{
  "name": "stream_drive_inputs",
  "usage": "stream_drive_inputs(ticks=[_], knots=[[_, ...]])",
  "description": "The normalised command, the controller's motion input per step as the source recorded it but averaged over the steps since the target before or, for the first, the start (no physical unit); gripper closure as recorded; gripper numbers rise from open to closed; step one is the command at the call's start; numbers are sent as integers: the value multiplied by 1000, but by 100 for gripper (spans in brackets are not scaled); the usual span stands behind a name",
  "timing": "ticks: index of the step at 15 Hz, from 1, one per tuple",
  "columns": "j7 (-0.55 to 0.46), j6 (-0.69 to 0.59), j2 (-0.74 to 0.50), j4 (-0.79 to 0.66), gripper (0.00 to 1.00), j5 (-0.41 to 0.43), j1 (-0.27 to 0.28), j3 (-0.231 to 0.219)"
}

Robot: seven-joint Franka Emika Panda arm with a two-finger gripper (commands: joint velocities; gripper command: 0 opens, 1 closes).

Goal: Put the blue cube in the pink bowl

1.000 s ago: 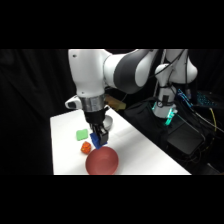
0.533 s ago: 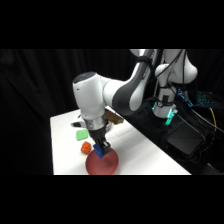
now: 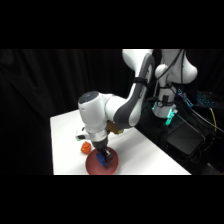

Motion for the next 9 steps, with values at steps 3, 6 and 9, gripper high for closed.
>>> stream_drive_inputs(ticks=[3, 6, 9], knots=[[-221, -60, -187, 7, 0, 13, -126, 112], [-179, -321, -348, -41, 0, -10, -95, 102], [-68, -470, -425, -24, 0, -51, -18, 67]])
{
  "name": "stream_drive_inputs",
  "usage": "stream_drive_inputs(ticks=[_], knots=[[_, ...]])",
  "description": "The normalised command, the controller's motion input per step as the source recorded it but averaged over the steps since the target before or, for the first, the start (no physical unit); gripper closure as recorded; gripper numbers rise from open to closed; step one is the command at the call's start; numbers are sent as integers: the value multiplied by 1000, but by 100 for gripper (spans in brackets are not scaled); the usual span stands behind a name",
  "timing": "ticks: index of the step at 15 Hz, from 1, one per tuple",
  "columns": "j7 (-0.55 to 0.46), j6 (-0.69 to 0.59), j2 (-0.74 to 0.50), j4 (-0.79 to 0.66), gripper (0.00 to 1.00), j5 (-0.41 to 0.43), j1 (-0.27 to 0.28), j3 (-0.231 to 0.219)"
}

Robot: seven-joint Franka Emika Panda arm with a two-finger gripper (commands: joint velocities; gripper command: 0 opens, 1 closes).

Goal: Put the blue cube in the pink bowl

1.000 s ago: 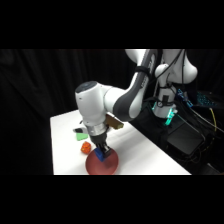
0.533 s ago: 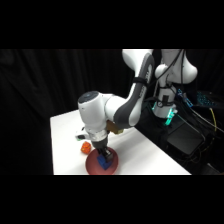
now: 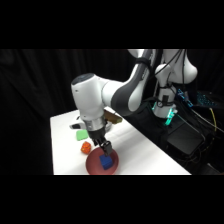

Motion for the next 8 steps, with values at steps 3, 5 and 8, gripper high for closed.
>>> stream_drive_inputs(ticks=[3, 5, 8], knots=[[-54, -458, -381, 47, 0, -70, 1, 48], [-114, -383, -295, 86, 0, -42, -38, 33], [-186, -300, -217, 99, 0, -24, -74, 15]])
